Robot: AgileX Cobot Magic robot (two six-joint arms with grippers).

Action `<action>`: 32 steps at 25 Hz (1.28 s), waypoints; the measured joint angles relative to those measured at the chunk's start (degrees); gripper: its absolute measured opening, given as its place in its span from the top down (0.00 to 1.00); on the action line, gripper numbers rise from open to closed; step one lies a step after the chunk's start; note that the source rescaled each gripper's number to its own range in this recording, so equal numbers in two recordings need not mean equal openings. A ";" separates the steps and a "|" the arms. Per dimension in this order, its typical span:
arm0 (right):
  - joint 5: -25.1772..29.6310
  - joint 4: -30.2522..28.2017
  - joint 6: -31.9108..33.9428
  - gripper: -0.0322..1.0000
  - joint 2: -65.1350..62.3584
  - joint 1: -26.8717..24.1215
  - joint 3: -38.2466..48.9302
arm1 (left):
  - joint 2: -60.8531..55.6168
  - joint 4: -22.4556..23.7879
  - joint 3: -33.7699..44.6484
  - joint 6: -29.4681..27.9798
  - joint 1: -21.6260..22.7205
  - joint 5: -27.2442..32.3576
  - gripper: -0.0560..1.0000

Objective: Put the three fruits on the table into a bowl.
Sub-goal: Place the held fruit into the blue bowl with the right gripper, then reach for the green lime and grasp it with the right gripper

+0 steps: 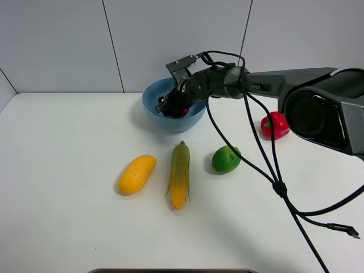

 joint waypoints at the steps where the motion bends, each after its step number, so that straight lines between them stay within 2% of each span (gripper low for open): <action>1: -0.15 0.02 -0.04 0.10 0.00 0.00 0.00 | 0.00 0.00 0.00 0.00 0.00 0.00 0.00; 3: -0.29 0.02 -0.04 0.04 0.00 0.00 0.00 | 0.00 0.00 0.00 0.00 0.00 0.00 0.00; 6: -0.29 0.64 -0.04 0.01 0.00 0.00 0.00 | 0.00 0.00 0.00 0.00 0.00 0.00 0.00; 16: 0.03 1.35 -0.06 0.00 -0.18 0.00 0.00 | 0.00 0.00 0.00 0.00 0.00 0.00 0.00; 23: 2.13 1.35 -0.06 0.00 -6.05 0.24 0.00 | 0.00 0.00 0.00 0.00 0.00 0.00 0.00; 32: 10.46 -0.37 3.39 0.00 -19.04 0.49 0.00 | 0.00 -0.05 0.00 0.00 0.00 0.00 0.00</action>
